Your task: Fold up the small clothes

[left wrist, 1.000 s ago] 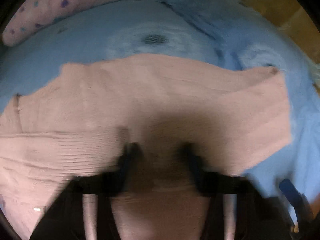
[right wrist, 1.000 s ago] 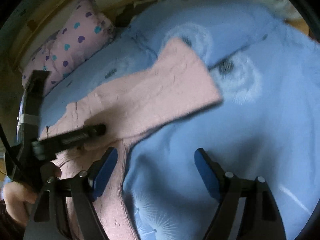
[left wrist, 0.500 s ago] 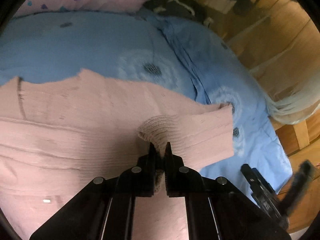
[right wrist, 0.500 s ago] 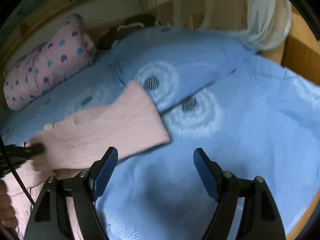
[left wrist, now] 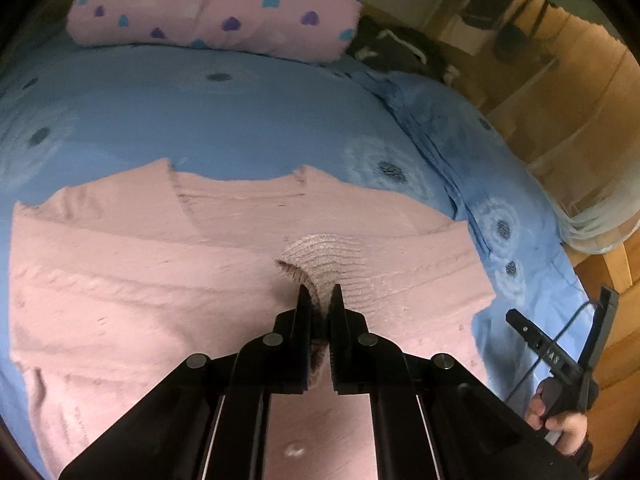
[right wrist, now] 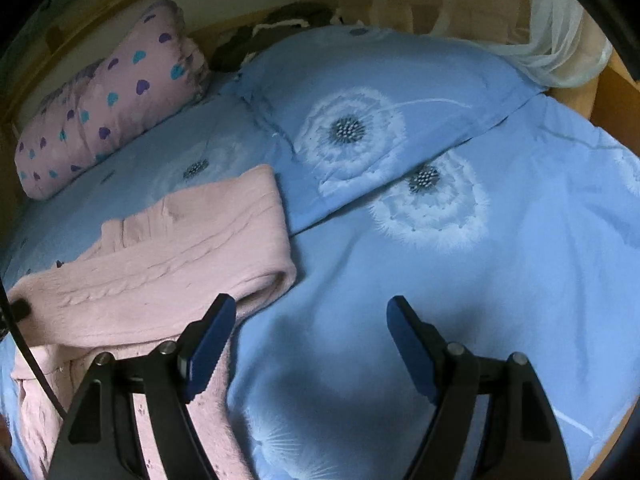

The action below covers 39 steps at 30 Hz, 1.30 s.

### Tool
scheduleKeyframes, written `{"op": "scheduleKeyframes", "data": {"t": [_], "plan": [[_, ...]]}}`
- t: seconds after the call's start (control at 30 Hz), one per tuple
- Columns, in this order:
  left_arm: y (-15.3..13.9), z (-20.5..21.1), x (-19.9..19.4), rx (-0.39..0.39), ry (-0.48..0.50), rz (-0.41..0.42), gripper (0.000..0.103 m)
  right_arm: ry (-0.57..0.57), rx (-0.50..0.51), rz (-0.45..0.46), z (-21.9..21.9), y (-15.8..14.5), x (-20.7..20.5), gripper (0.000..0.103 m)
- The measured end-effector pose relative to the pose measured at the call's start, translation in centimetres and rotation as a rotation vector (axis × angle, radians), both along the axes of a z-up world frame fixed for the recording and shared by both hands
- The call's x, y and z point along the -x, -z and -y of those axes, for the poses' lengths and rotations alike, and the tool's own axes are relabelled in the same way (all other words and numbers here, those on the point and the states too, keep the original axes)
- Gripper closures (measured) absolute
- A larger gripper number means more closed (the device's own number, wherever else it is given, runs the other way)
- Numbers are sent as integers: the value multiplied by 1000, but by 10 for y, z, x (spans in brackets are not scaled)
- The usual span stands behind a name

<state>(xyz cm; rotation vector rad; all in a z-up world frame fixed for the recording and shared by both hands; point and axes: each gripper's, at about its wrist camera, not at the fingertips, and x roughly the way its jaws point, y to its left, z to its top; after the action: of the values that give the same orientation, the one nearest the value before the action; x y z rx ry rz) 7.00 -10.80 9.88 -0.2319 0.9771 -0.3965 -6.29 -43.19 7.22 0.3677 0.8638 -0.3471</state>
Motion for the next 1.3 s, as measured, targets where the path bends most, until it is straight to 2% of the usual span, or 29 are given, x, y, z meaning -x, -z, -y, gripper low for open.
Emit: {"op": "scheduleKeyframes", "data": {"t": [0.1, 0.27, 0.4, 0.53, 0.67, 0.83, 0.97, 1.2, 1.3], "plan": [[1, -21, 6, 4, -15, 12, 103, -21, -20, 7, -8, -1, -8, 22], [7, -47, 6, -21, -39, 12, 103, -97, 21, 5, -37, -3, -21, 22], [15, -70, 2, 29, -71, -1, 103, -144, 50, -20, -57, 1, -30, 22], [26, -89, 6, 48, -92, 20, 103, -180, 79, -50, -72, 7, -38, 22], [37, -107, 2, 61, -139, -11, 103, -199, 93, -57, -82, 8, -43, 22], [36, -124, -1, 83, -175, -4, 103, -204, 114, -47, -91, 1, -46, 22], [38, -134, -6, 66, -192, 5, 103, -219, 122, -53, -96, 2, -48, 22], [63, -150, -16, 94, -222, -58, 103, -231, 176, -65, -99, 4, -45, 22], [74, -147, -17, 61, -216, -57, 103, -205, 188, -78, -98, 6, -46, 22]]}}
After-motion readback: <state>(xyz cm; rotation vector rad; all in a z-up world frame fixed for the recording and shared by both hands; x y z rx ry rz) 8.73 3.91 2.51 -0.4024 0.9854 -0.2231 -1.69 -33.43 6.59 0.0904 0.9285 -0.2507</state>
